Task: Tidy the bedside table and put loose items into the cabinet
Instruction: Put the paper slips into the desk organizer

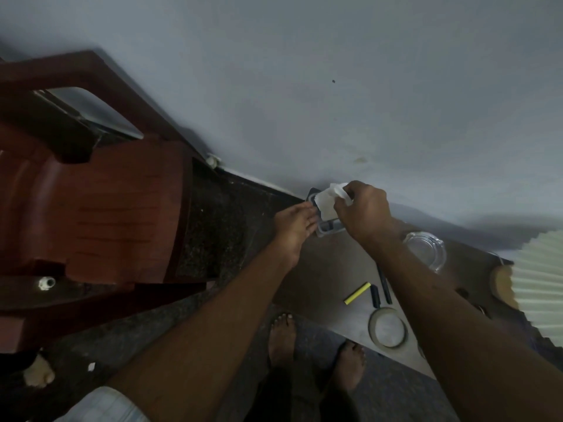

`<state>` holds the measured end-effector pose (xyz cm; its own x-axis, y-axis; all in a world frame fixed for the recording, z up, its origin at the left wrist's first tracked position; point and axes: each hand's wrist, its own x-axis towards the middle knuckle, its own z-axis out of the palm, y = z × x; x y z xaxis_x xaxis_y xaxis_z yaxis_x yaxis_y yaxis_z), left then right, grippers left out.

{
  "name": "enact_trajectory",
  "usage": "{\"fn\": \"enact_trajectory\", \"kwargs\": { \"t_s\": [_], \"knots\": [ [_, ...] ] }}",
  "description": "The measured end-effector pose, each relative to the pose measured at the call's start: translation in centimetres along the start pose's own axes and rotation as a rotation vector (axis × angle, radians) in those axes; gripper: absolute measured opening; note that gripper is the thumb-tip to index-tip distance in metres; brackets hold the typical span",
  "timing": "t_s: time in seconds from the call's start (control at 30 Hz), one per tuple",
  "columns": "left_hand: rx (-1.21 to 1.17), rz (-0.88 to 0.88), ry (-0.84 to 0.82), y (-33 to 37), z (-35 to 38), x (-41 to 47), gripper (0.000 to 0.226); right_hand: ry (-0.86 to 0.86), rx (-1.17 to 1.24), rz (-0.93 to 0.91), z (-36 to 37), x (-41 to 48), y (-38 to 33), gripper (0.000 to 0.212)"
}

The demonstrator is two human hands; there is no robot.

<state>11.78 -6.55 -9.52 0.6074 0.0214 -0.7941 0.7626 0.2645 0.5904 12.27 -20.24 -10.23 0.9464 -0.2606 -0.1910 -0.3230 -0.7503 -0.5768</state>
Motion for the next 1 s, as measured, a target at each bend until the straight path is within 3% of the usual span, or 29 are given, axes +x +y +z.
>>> {"fn": "enact_trajectory", "kwargs": {
  "t_s": [0.43,0.63,1.0],
  "knots": [
    [-0.001,-0.038,-0.018,0.3,-0.3,1.3,0.034,-0.053,-0.216,-0.045,3.1,0.3,-1.0,0.013],
    [0.000,-0.039,-0.030,0.0,-1.1,1.6,0.031,-0.061,-0.318,-0.093,4.3,0.3,-1.5,0.033],
    [0.005,-0.031,-0.004,-1.0,-2.1,2.0,0.030,-0.030,-0.268,-0.128,4.7,-0.6,-1.3,0.032]
  ]
}}
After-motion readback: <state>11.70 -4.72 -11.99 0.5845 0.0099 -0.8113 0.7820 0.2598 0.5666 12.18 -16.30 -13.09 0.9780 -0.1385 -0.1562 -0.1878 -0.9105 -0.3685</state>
